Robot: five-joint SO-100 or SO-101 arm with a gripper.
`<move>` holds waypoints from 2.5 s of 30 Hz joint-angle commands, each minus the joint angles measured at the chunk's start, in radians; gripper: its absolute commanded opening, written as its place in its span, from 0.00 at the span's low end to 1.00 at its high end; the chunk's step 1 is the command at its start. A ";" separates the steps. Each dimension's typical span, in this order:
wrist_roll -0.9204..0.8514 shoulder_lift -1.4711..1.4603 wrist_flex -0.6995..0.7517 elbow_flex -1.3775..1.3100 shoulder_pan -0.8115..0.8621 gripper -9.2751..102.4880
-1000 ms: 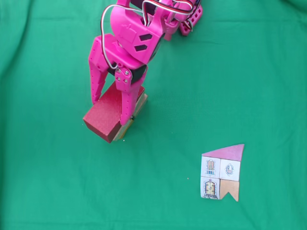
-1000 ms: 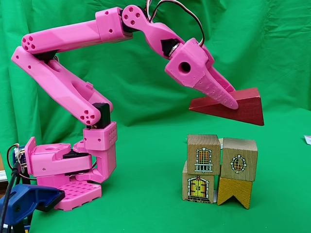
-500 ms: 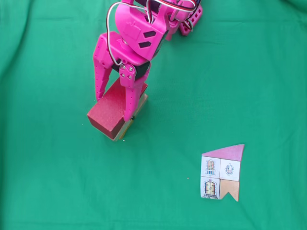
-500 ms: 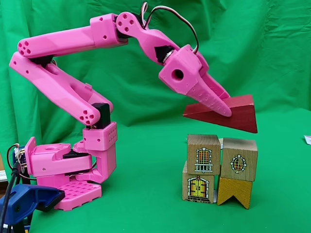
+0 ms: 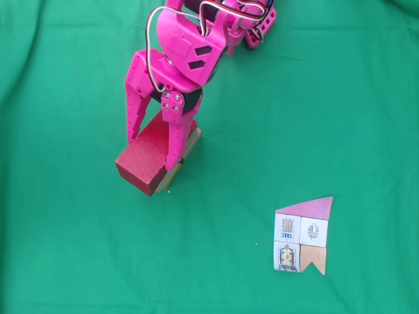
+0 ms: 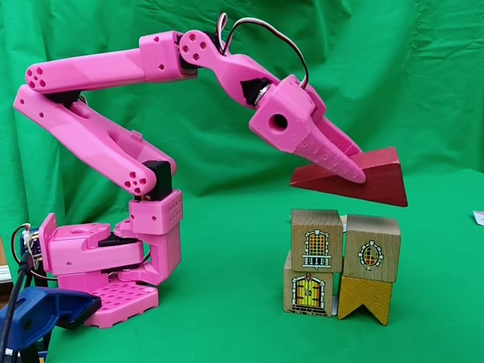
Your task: Grasp some building blocks and build the house on the picture.
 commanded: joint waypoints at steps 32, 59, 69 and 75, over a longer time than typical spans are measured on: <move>-0.008 0.023 -0.025 0.035 0.037 0.38; 0.011 0.221 -0.023 0.037 -0.086 0.39; 0.012 0.287 -0.018 0.095 -0.170 0.32; 0.012 0.356 -0.021 0.140 -0.268 0.21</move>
